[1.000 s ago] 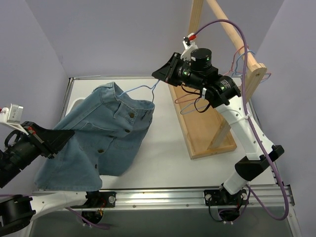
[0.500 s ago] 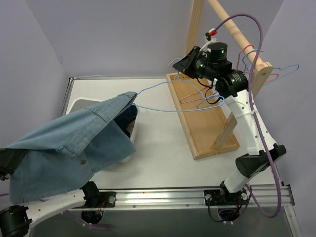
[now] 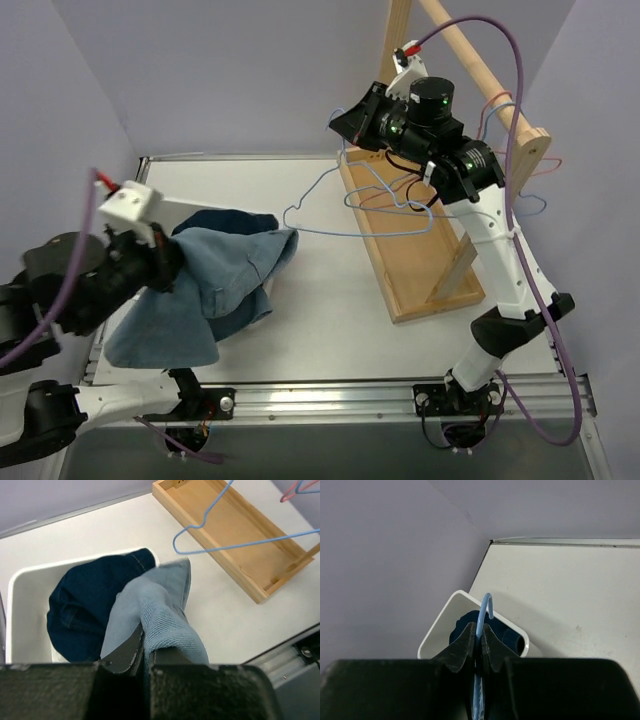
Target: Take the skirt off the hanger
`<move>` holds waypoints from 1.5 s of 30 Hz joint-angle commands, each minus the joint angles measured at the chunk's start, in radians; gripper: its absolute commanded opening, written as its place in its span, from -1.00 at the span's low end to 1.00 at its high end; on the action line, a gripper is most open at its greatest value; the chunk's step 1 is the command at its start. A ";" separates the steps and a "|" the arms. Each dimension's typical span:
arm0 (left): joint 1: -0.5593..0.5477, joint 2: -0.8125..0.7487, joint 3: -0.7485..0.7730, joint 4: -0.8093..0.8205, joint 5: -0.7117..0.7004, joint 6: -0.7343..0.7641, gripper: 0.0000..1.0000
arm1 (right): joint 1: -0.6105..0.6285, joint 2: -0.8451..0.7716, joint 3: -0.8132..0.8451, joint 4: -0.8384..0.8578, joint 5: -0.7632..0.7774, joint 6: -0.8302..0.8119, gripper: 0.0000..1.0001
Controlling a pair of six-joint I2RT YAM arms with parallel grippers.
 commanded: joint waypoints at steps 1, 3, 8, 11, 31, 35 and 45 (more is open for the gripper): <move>0.000 0.091 -0.007 0.268 -0.085 0.168 -0.95 | -0.003 -0.095 0.038 0.093 -0.103 -0.022 -1.00; 0.023 0.134 0.005 0.299 -0.079 0.221 -0.95 | -0.002 -0.122 0.032 0.101 -0.187 -0.011 -1.00; 0.367 0.295 0.057 0.273 0.183 0.244 -0.95 | -0.002 -0.226 -0.008 0.113 -0.198 -0.008 -1.00; 0.530 0.303 0.011 0.314 0.280 0.208 -0.95 | -0.005 -0.251 0.006 0.082 -0.177 -0.026 -1.00; 0.890 0.607 0.417 0.368 0.360 0.106 -0.95 | -0.037 -0.230 -0.043 0.055 -0.241 -0.057 -1.00; 1.008 0.605 0.260 0.538 0.611 0.032 -0.95 | -0.084 -0.245 -0.065 0.059 -0.267 -0.052 -1.00; 1.100 0.316 -0.486 0.982 0.835 -0.265 -0.95 | -0.118 -0.270 -0.112 0.058 -0.296 -0.038 -1.00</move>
